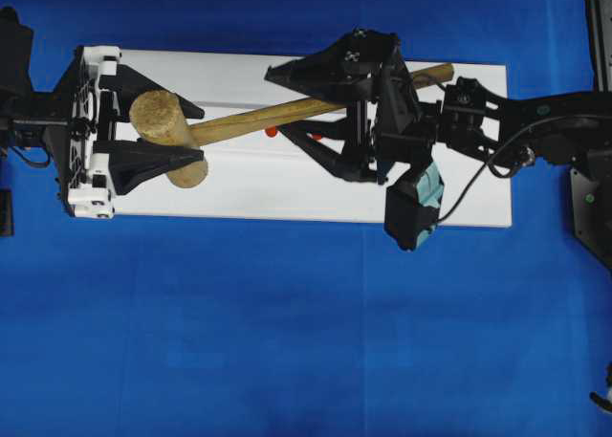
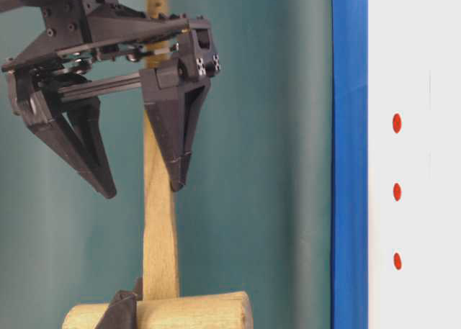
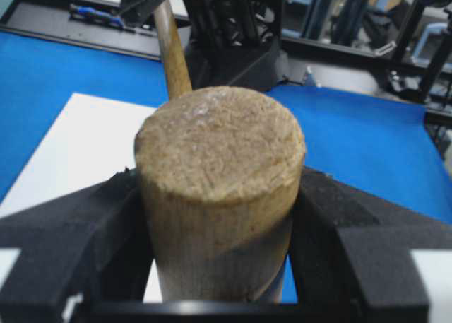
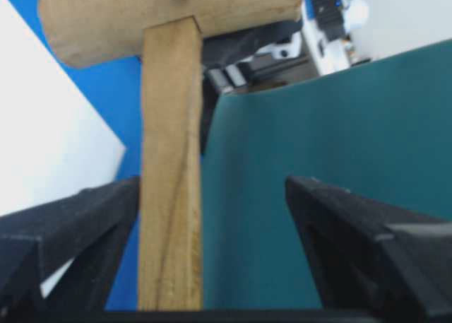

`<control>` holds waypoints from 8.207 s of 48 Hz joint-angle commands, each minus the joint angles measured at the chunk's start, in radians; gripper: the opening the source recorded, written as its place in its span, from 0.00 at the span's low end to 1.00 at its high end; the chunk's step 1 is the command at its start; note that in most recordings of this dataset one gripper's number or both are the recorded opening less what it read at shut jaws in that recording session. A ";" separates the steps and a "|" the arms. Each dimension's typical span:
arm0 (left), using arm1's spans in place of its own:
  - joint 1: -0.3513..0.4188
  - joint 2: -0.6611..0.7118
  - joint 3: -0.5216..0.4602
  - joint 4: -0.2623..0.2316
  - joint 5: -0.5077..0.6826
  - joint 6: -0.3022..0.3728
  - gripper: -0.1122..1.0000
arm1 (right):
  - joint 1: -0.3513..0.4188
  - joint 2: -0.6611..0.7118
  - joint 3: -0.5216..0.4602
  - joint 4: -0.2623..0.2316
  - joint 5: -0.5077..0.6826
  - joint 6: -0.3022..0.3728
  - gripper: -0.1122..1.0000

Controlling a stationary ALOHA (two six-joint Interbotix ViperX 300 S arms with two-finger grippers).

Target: Hit the mark with a hammer.

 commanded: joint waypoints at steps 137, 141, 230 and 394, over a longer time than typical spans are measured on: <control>-0.035 -0.540 0.137 0.002 0.449 0.218 0.75 | -0.032 -0.178 0.115 0.951 0.354 0.072 0.13; -0.034 -0.581 0.149 0.002 0.472 0.213 0.75 | -0.032 -0.170 0.110 0.951 0.354 0.072 0.13; -0.034 -0.591 0.166 0.002 0.495 0.213 0.74 | -0.063 -0.034 0.057 1.089 0.265 0.060 0.13; -0.034 -0.594 0.172 0.002 0.495 0.213 0.74 | 0.049 -0.311 0.252 1.224 0.132 -0.067 0.13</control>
